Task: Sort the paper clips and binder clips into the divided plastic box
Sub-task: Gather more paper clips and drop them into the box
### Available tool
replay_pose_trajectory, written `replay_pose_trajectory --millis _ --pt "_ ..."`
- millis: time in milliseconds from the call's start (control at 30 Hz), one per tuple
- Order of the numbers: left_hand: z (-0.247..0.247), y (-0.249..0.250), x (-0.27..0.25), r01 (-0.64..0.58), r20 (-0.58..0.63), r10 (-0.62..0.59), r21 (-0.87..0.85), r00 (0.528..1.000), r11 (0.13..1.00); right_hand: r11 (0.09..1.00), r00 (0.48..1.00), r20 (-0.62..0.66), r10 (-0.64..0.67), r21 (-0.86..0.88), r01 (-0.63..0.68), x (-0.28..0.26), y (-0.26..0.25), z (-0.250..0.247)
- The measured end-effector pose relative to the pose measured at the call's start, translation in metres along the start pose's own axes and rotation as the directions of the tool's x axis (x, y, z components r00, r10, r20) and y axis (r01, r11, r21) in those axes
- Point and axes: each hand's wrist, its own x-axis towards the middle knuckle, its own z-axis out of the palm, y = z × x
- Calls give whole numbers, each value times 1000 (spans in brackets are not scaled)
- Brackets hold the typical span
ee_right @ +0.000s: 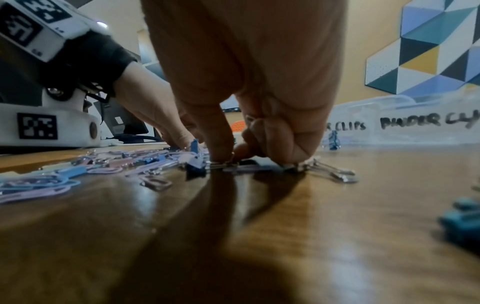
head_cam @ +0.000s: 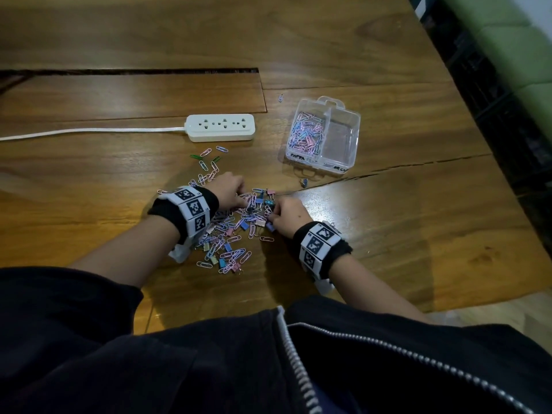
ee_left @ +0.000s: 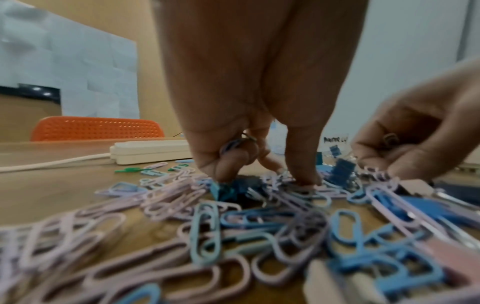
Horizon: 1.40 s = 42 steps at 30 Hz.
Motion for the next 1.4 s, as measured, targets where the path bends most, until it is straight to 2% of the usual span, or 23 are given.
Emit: replay_pose_trajectory --millis 200,267,333,367,433,467,500,567,633,667,733,767,800,867,933,1000,1033,1100,1167,1200,1267,1333,1400 --pt "1 6 -5 -52 44 48 94 998 994 978 997 -70 -18 206 32 -3 11 -10" --pt "0 5 -4 -37 32 37 -15 999 999 941 995 -89 34 338 -2 -3 15 -14" --pt "-3 2 -4 25 49 -11 -306 999 952 893 995 -62 73 449 -38 -3 19 -17" --pt "-5 0 -4 77 87 -37 -512 995 856 854 997 -35 73 518 -45 -4 21 -19" --pt "-7 -3 -4 154 155 -44 -827 987 540 762 998 6 56 646 -47 -6 23 -21" --pt "-7 -4 -5 178 178 -38 -901 983 395 716 999 15 49 696 -46 -8 24 -23" --pt "-8 -3 -7 201 203 -24 -934 979 294 673 999 21 43 738 -45 -9 26 -24" --pt "-9 1 -10 212 221 36 -962 975 173 607 999 48 23 793 -52 -12 28 -28" --pt "-10 5 -11 204 215 69 -969 974 138 546 994 110 -13 833 -85 -15 30 -33" --pt "-10 6 -9 198 207 53 -970 977 144 506 989 144 -34 856 -108 -16 31 -35" --pt "-8 8 0 184 180 -40 -956 983 228 418 980 189 -68 897 -144 -18 34 -38" --pt "-8 10 3 177 157 -88 -928 984 328 362 976 204 -76 918 -164 -19 36 -38" --pt "-7 11 6 167 118 -131 -859 984 484 293 973 219 -79 937 -188 -19 37 -39" --pt "-5 12 10 126 27 -137 -591 990 797 153 966 250 -66 959 -238 -19 40 -39" --pt "-2 11 12 65 -6 -70 -293 998 954 83 965 261 -26 963 -258 -17 42 -41" --pt "0 14 10 -28 -47 24 -91 999 996 130 970 236 62 961 -242 -14 41 -43" --pt "0 17 9 -54 -57 51 -41 997 998 208 973 198 116 953 -218 -12 40 -43" --pt "3 19 10 -66 -51 66 10 996 998 499 979 61 193 853 -151 -9 38 -40" --pt "6 22 9 -54 -11 54 40 998 998 798 981 -79 176 596 -95 -6 35 -33" --pt "7 23 9 -53 12 53 46 999 998 888 983 -119 143 454 -74 -4 34 -29" --pt "8 26 7 -52 47 50 55 998 997 980 984 -157 87 191 -56 -3 30 -23" --pt "7 28 8 -28 53 26 35 998 999 998 983 -172 62 14 -61 -1 27 -21" --pt "3 27 8 32 26 -28 -167 999 985 998 984 -169 47 -38 -54 1 24 -20"
